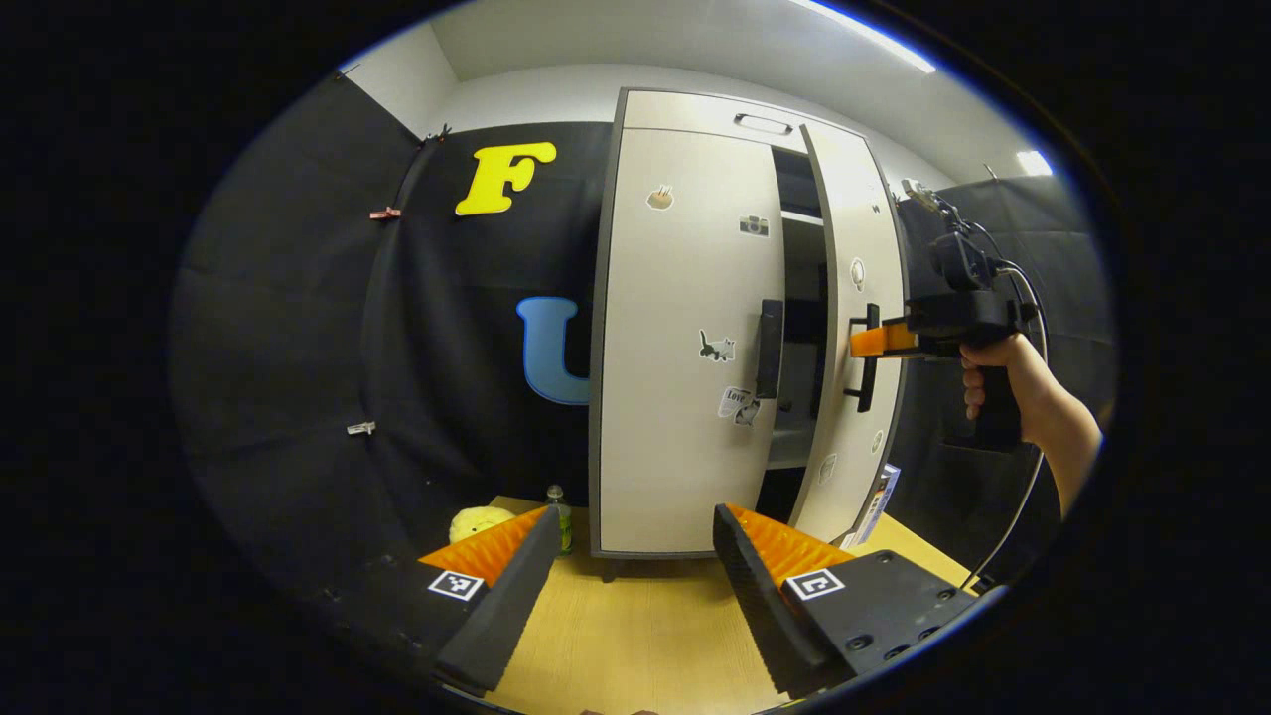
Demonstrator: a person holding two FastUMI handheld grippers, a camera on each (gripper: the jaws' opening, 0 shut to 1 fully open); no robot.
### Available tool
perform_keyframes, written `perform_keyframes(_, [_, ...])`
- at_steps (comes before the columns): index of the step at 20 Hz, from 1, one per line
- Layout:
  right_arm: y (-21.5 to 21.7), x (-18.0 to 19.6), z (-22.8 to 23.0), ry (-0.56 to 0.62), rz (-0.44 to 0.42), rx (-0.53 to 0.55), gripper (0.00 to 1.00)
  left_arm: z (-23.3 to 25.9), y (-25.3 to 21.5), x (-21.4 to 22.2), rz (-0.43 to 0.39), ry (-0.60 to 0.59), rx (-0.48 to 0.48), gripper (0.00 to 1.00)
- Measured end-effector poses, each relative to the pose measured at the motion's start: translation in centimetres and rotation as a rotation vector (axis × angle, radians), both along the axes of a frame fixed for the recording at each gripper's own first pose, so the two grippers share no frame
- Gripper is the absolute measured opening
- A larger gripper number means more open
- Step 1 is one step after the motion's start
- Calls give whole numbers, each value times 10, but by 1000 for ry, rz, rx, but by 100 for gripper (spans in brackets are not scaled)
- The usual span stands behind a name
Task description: Open the right door of the double-door shoe cabinet with the right hand, and open the left door with the left hand.
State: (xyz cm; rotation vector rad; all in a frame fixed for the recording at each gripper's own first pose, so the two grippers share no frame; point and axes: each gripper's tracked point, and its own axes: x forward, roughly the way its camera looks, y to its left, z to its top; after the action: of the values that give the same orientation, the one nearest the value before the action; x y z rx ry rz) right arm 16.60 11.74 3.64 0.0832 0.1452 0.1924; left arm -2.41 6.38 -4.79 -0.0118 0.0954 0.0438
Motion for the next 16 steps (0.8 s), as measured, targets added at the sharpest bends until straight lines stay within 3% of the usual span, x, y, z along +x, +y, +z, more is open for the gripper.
perform_keyframes(9, [-37,-41,3,-15,75,15,16,13,-57,-16,37,-26,19,95])
perform_keyframes(16, [-73,-63,5,2,62,-1,15,12,-88,-24,40,-20,37,95])
